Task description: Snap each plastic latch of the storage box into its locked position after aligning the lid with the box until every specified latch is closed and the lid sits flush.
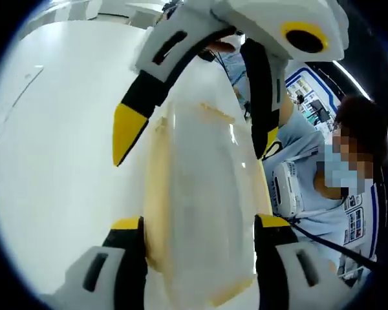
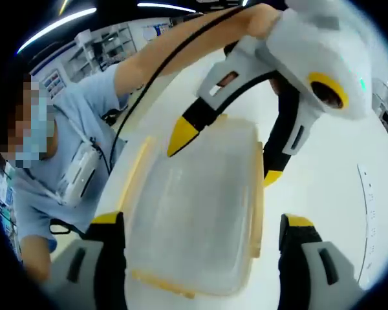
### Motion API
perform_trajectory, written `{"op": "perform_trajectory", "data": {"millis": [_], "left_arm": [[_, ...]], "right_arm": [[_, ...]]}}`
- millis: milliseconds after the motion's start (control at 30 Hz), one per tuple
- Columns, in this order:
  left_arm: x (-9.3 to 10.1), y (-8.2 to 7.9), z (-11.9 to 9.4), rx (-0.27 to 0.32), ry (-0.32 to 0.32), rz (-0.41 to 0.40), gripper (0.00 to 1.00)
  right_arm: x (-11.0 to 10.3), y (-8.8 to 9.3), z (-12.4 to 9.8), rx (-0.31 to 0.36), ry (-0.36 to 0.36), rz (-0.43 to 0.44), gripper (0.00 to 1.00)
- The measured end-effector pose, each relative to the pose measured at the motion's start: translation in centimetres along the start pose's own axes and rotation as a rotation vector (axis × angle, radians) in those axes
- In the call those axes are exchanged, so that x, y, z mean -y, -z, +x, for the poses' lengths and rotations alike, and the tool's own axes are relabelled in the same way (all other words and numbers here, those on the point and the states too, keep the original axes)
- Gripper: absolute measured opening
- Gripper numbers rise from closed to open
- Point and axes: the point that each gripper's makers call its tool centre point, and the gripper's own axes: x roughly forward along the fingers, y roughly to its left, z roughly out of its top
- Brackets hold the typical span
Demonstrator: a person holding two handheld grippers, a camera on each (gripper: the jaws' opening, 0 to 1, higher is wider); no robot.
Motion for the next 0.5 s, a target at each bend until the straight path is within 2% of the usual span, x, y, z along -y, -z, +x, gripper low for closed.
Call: {"op": "perform_trajectory", "data": {"millis": [100, 333, 500], "left_arm": [[-0.08, -0.04, 0.11, 0.030, 0.016, -0.012, 0.70], [0.05, -0.22, 0.17, 0.058, 0.010, -0.025, 0.70], [0.21, -0.19, 0.36, 0.067, 0.006, -0.028, 0.70]], "right_arm": [[0.03, -0.01, 0.03, 0.011, -0.005, 0.000, 1.00], [0.15, 0.40, 0.34, 0.041, -0.033, 0.053, 1.00], [0.10, 0.37, 0.32, 0.044, -0.030, 0.061, 1.00]]}}
